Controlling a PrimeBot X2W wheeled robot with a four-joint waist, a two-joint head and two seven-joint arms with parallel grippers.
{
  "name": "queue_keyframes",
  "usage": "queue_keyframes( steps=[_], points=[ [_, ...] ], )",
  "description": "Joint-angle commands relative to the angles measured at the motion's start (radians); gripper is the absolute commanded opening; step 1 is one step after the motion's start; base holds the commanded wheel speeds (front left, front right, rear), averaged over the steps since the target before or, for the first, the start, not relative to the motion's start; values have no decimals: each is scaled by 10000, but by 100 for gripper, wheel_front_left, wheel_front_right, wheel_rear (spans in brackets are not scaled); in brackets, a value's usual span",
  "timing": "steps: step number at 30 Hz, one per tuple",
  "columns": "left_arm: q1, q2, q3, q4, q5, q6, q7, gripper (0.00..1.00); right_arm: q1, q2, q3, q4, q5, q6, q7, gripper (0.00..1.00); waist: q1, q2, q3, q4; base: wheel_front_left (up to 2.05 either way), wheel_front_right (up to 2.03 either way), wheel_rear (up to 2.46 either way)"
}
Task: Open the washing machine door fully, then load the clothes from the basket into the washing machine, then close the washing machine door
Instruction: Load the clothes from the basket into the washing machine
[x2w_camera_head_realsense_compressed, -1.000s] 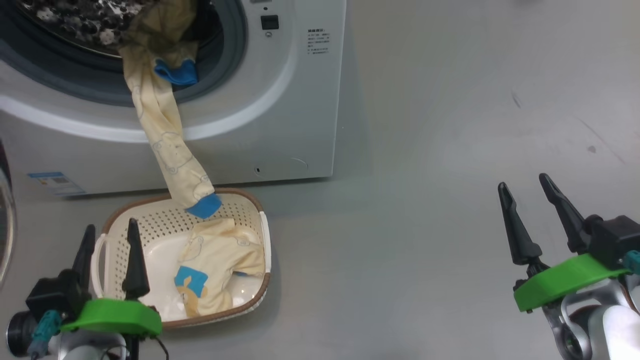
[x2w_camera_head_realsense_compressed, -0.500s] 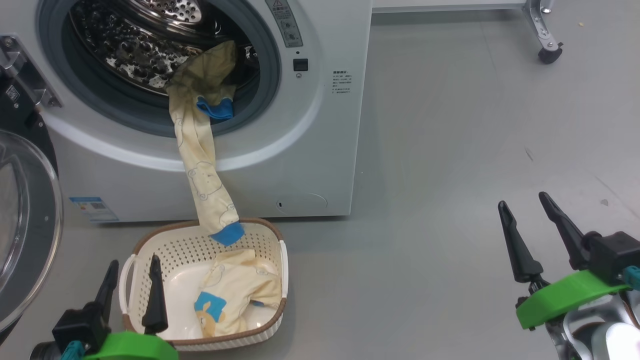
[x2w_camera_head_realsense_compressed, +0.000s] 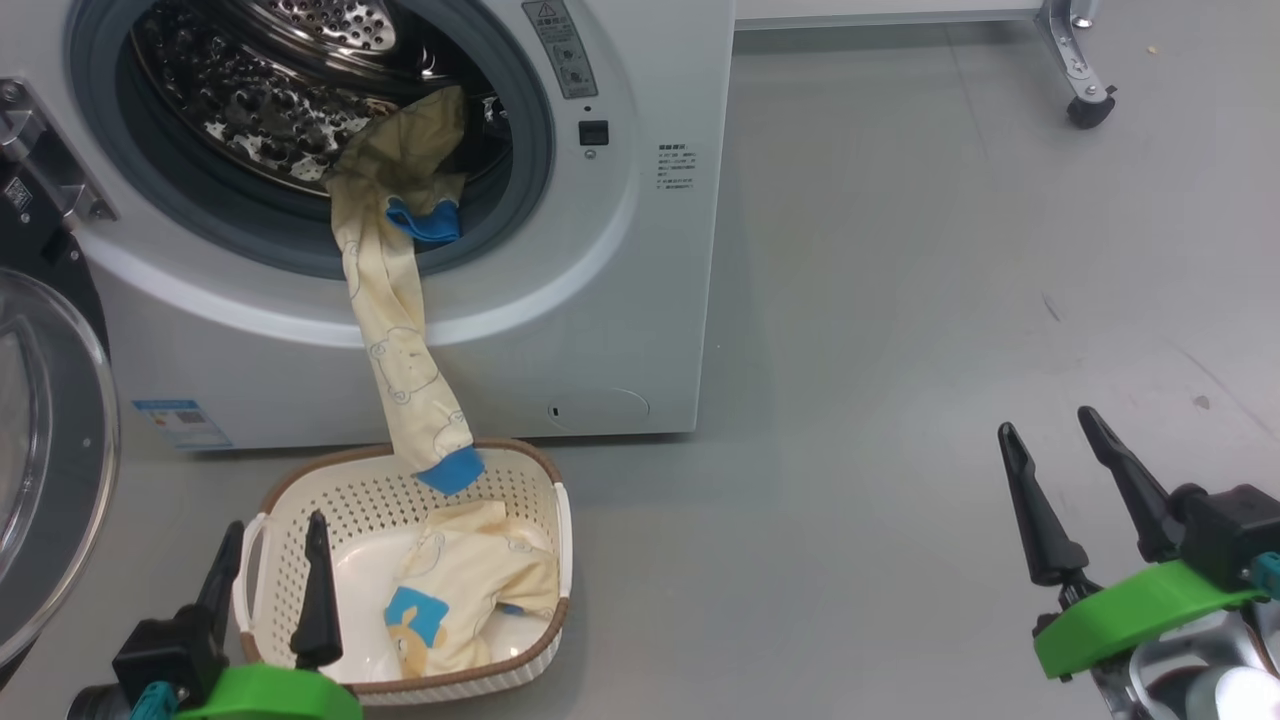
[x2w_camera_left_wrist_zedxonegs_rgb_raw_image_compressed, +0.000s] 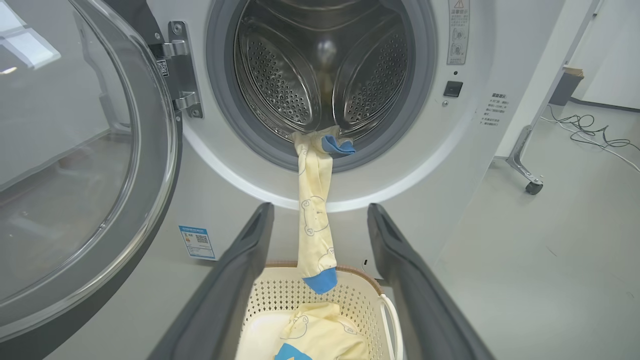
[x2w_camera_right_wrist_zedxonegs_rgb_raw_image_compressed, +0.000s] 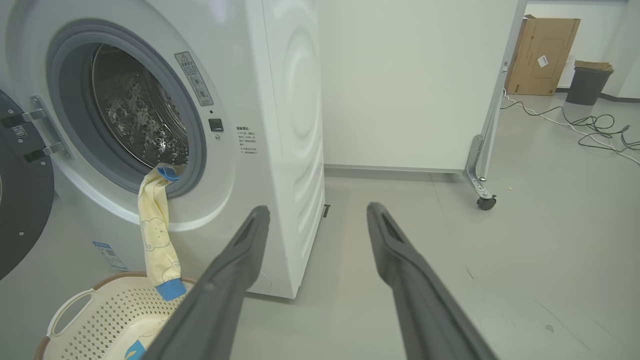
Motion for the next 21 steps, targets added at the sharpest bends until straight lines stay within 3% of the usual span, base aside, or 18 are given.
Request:
queue_keyframes(
  steps=[1,21],
  points=[
    [-284,186,429,-356,11,67,-64,100,-297,-120,232,-347,42,37,-113,100,1,-1,15,-3,0,0,0],
    [-646,98,280,136,-211,-49,80,100,-334,-120,243,-364,25,37,-40,100,1,-1,290,-49,0,0,0]
  ],
)
